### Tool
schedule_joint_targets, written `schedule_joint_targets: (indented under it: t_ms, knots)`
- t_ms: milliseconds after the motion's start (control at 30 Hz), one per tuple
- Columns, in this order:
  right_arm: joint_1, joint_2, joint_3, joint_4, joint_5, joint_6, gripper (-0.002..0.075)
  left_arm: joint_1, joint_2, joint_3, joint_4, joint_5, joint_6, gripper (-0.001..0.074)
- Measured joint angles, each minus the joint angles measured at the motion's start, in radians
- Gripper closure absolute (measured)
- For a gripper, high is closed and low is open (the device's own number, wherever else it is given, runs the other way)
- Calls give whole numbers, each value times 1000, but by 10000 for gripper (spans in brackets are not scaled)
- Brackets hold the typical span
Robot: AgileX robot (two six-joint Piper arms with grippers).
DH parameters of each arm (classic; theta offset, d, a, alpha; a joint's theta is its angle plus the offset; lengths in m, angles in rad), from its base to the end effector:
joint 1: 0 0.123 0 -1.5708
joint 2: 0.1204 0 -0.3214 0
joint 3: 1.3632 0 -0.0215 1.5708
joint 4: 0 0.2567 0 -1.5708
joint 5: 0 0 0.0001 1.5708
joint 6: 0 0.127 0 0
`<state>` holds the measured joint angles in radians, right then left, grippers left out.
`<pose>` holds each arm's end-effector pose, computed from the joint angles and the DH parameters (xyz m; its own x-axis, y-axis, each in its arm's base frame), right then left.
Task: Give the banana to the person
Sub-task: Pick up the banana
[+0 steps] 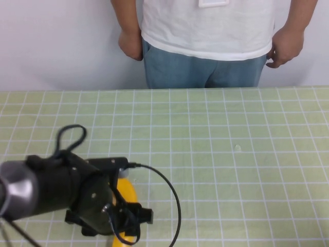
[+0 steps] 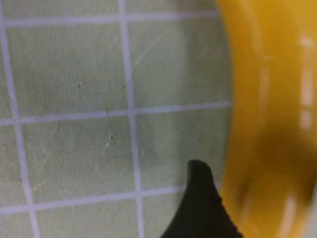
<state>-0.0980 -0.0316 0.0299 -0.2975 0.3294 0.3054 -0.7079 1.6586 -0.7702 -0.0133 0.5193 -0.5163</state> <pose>0.0554 -0.0176 0.1672 -0.2196 0.0446 -0.9746 0.1945 0.9809 0.0011 0.2212 -0.1904 0.1450 -0.9640 0.1621 -0.2108 0.1921 0.9727 -0.1303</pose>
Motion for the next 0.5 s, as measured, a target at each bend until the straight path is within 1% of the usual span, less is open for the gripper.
schedule_joint_targets:
  t_ms: [200,267,333,367,500]
  knots:
    - [0,0,0,0,0,0,735,0,110,-3,6,-31,15,317]
    - [0,0,0,0,0,0,735,0,117,-7,13,-22,33,351]
    - [0,0,0,0,0,0,735,0,118,-9,19,-8,57,432]
    - [0,0,0,0,0,0,735,0,118,-10,22,-3,69,444]
    - [0,0,0,0,0,0,735,0,111,-11,22,-1,106,440]
